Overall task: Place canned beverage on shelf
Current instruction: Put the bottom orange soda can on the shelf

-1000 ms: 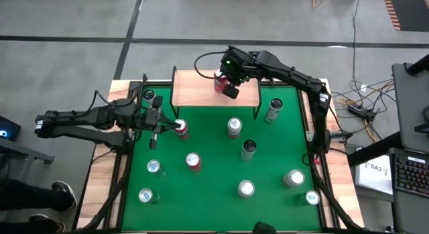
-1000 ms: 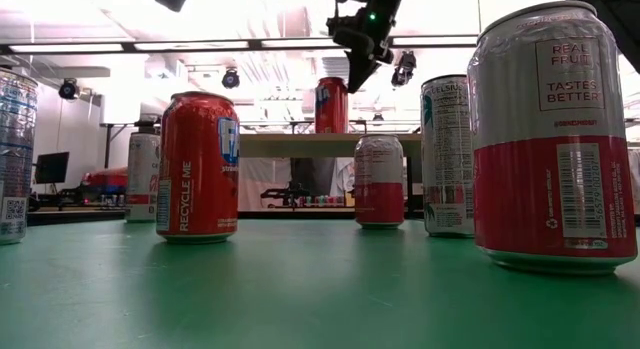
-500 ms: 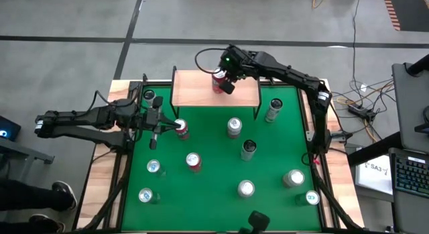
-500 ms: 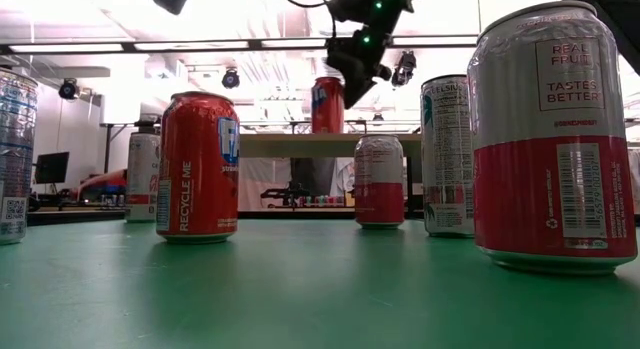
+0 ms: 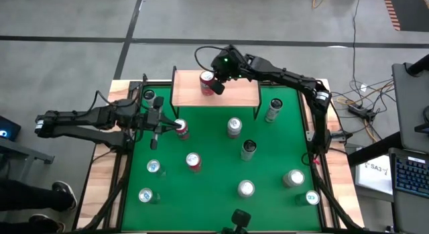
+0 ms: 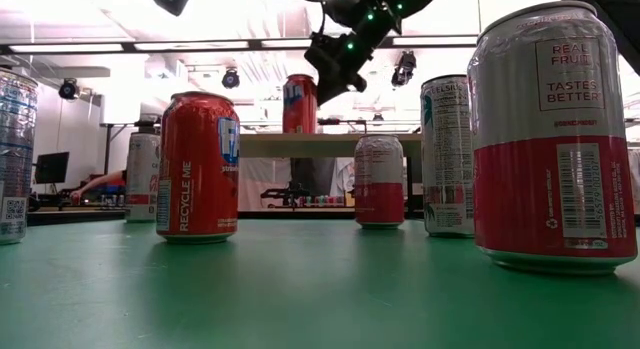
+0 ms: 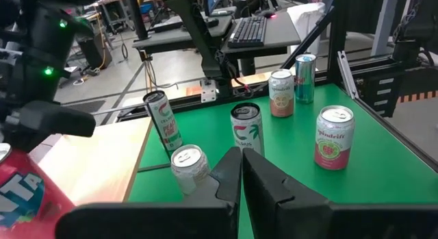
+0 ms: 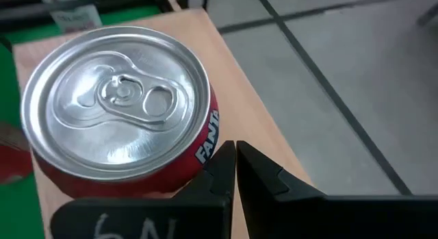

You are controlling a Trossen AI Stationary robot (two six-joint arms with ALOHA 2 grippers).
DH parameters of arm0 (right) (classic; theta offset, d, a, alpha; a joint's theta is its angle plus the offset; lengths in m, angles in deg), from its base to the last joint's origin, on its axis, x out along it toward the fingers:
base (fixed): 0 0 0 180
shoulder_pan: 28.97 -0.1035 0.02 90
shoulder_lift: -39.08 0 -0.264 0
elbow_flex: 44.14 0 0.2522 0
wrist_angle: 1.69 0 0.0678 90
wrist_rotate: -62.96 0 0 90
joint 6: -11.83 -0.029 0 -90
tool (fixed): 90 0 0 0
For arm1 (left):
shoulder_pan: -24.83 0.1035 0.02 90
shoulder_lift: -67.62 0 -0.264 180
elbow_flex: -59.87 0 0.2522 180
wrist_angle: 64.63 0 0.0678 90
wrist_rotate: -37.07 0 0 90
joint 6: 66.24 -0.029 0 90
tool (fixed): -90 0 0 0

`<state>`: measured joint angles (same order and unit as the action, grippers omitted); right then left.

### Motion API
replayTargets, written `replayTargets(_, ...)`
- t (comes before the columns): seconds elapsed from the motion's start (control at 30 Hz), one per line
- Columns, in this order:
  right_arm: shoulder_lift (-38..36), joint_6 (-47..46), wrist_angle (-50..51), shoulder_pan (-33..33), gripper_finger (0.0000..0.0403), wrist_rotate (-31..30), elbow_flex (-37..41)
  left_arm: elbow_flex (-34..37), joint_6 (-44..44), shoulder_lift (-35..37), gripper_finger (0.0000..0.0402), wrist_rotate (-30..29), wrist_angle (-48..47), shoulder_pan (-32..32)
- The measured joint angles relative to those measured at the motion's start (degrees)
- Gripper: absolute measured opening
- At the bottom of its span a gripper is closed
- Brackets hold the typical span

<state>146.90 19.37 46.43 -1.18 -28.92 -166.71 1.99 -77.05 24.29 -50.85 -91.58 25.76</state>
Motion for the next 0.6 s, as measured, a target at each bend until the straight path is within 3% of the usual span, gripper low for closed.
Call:
replayTargets(0.33, 0.2, -0.4, -10.1, -0.9, 0.0009, 5.3, 4.2, 0.0, 0.4, -1.4, 0.0000, 0.0, 0.9, 0.0)
replayTargets(0.47, 0.1, -4.2, -10.3, -1.2, 0.0009, 4.1, 4.2, 0.0, 0.8, -1.6, 0.0000, 0.0, 0.9, 0.0)
replayTargets(0.6, -1.2, -10.8, -8.1, -1.8, 0.0009, -1.8, 3.7, 0.0, 1.9, -1.4, 0.0000, 0.0, 0.5, 0.0)
